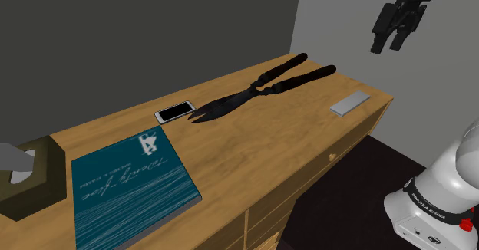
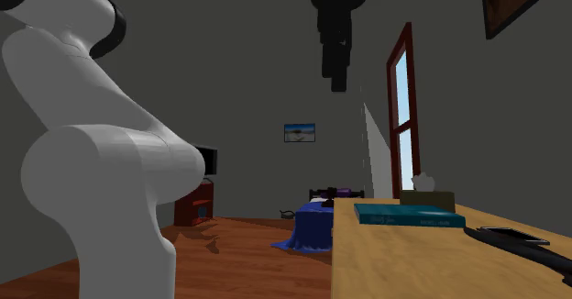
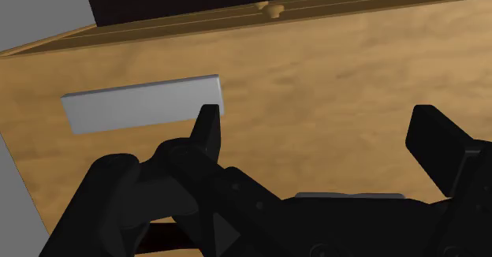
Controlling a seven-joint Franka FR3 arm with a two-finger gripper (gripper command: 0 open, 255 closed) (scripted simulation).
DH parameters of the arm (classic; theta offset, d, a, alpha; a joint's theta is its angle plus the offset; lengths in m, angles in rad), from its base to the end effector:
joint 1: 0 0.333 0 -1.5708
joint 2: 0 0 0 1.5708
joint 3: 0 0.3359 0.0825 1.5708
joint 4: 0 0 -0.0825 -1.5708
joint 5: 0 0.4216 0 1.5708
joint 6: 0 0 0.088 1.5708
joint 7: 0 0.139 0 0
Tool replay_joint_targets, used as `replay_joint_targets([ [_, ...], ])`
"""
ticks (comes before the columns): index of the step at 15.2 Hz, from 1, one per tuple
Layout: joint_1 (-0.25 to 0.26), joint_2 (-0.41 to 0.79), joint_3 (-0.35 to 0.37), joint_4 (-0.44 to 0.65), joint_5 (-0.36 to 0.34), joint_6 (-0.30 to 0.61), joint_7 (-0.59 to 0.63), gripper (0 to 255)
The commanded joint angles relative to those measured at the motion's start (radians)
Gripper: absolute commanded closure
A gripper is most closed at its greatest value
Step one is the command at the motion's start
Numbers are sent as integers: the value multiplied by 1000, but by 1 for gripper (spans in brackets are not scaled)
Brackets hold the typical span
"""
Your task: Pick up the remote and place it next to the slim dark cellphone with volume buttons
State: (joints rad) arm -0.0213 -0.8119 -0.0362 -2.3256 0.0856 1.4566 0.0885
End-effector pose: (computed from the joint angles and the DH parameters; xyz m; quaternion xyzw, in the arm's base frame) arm 0.3092 -0.0083 0.5873 -0.9960 0.0632 0.0298 0.0551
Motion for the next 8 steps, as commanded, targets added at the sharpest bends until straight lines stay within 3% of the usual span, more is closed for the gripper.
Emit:
replay_joint_targets([
  [1, 0, 0, 0, 0, 0, 0, 0, 0],
  [8, -134, 89, 44, -139, -2, 249, 267, 0],
])
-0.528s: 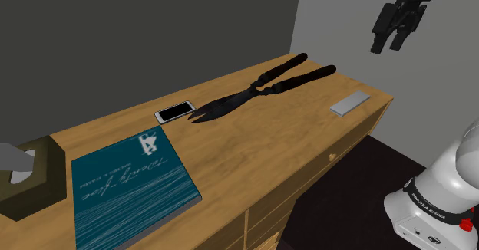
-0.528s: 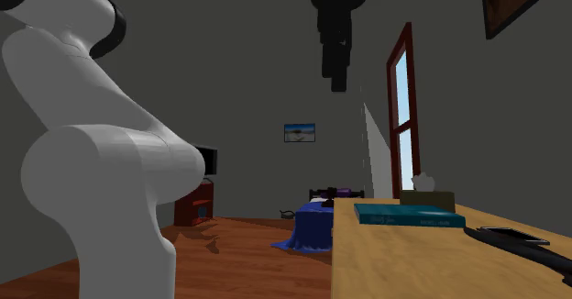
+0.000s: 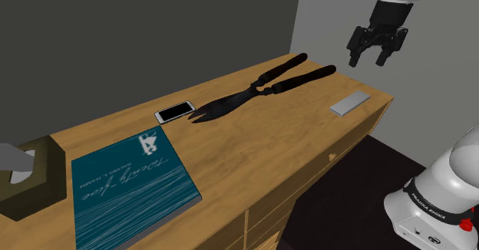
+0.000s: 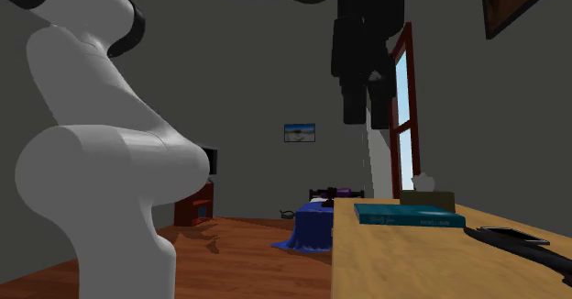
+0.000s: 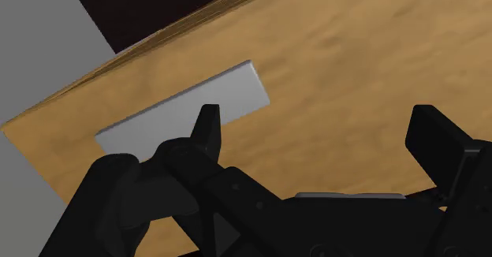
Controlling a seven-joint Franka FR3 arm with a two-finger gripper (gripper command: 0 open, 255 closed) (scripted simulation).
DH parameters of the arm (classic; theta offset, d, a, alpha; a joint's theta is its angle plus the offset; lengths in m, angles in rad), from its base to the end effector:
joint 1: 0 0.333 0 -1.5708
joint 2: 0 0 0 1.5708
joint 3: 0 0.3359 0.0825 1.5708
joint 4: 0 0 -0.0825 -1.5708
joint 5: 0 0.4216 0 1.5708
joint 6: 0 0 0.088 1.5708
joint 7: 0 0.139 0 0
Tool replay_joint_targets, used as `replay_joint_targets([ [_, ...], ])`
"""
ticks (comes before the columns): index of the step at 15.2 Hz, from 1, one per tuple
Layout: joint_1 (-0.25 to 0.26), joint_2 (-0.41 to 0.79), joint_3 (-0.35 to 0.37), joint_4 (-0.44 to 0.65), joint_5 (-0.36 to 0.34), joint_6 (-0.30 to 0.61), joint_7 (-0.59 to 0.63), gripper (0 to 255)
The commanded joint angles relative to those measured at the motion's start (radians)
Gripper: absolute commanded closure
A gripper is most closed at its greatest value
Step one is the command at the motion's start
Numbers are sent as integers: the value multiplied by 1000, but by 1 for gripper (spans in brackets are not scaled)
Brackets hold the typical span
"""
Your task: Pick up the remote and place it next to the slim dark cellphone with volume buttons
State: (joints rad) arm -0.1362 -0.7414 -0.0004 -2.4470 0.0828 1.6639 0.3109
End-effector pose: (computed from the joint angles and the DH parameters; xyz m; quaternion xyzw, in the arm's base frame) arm 0.3433 -0.0363 0.5194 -0.9730 0.2262 0.0243 0.0393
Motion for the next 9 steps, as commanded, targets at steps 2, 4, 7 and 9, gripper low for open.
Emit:
replay_joint_targets([
  [2, -58, 51, 19, -51, -3, 111, 121, 0],
  [4, -97, 85, 28, -81, -8, 180, 198, 0],
  [7, -157, 139, 40, -122, -18, 281, 313, 0],
  [9, -197, 178, 47, -147, -27, 348, 391, 0],
])
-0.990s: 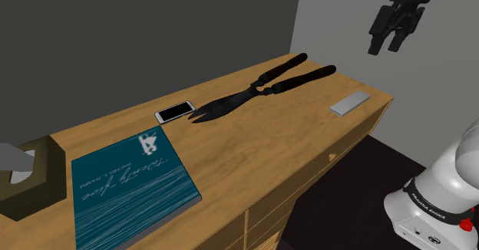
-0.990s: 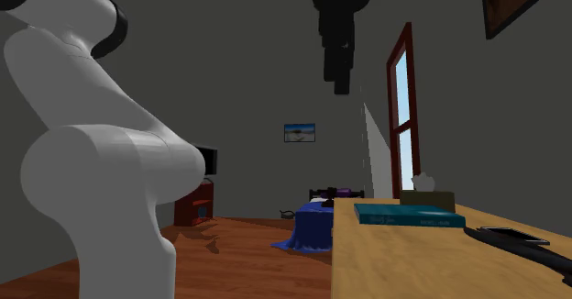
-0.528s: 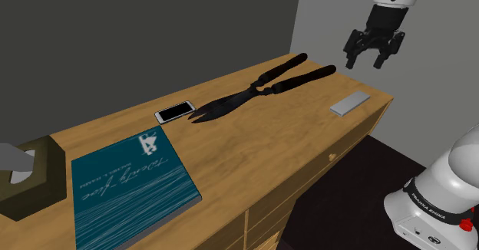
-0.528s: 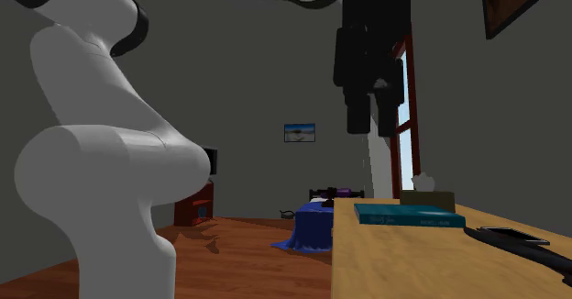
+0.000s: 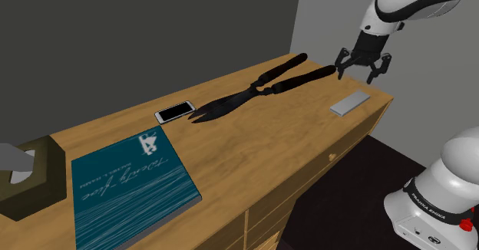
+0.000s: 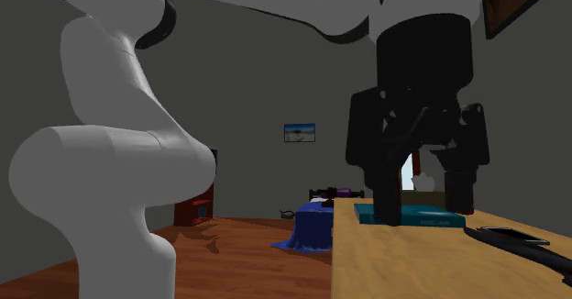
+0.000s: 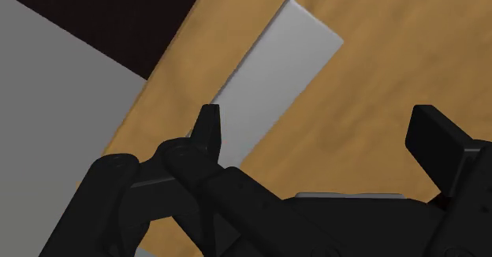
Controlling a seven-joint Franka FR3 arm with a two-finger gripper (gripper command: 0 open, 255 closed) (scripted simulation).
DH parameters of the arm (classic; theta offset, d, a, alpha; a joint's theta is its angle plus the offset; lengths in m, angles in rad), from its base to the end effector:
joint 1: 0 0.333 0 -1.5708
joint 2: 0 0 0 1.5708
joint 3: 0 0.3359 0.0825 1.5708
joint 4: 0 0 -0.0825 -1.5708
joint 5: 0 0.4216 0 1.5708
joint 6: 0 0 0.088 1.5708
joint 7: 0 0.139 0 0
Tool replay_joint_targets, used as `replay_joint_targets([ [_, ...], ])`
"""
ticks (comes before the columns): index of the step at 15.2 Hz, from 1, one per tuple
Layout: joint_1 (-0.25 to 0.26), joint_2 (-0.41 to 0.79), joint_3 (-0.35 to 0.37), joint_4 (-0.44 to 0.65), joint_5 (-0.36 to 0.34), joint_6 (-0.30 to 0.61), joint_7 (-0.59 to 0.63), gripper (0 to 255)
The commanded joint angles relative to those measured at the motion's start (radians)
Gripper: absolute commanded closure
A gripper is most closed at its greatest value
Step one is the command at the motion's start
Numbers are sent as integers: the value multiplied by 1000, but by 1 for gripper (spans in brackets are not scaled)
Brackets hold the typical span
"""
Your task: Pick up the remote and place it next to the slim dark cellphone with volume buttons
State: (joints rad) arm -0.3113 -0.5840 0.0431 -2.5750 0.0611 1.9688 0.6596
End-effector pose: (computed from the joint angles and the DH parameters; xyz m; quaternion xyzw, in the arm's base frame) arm 0.3748 -0.0977 0.4210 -0.8869 0.4615 0.0140 0.0137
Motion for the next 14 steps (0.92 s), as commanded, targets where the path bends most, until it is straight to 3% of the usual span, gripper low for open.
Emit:
replay_joint_targets([
  [1, -42, 40, 6, -31, -10, 76, 82, 0],
  [7, -167, 161, 19, -95, -51, 269, 323, 0],
  [14, -170, 221, 21, -136, -54, 370, 327, 0],
])
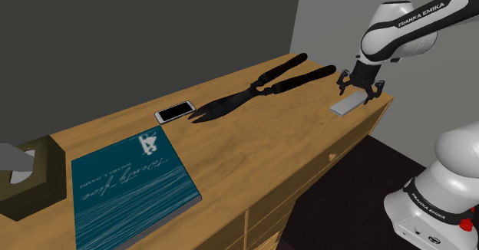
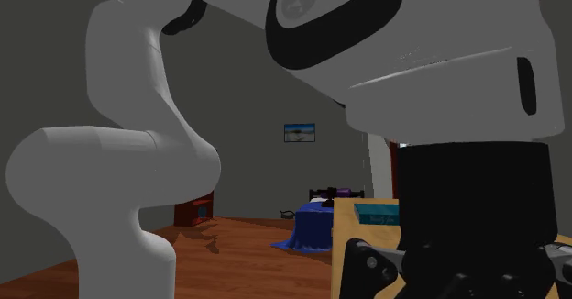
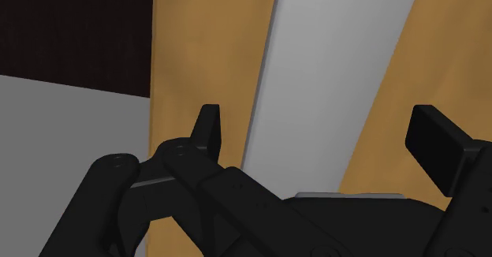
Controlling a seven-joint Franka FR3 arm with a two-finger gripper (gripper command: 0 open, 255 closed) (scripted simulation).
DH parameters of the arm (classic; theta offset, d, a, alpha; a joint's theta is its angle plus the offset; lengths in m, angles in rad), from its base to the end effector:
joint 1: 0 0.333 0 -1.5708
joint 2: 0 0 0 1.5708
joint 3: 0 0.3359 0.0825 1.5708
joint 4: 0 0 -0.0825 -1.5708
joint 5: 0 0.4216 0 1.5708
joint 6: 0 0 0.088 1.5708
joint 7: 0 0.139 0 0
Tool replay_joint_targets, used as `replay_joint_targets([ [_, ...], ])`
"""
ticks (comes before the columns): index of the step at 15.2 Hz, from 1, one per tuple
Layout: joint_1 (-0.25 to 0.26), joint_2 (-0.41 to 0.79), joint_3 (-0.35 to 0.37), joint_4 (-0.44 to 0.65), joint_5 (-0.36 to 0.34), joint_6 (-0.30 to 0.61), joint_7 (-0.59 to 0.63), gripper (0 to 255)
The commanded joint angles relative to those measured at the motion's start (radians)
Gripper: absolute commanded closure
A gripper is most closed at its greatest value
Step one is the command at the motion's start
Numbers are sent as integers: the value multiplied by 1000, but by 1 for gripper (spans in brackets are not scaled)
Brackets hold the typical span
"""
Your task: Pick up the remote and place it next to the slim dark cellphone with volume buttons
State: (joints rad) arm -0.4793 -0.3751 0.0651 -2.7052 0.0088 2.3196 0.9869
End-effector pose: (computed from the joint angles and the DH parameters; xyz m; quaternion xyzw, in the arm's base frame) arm 0.3679 -0.1640 0.3052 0.7610 -0.6487 -0.0029 0.0099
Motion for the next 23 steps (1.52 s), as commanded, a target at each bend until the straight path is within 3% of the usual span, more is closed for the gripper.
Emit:
replay_joint_targets([
  [1, -2, 30, 0, -16, -2, 46, 0, 0],
  [9, -2, 30, 0, -16, -2, 46, 0, 0],
  [10, -2, 30, 0, -16, -2, 46, 0, 255],
  [19, -2, 30, 0, -16, -2, 46, 0, 255],
  [23, -1, -14, -2, 9, 0, -22, -3, 255],
])
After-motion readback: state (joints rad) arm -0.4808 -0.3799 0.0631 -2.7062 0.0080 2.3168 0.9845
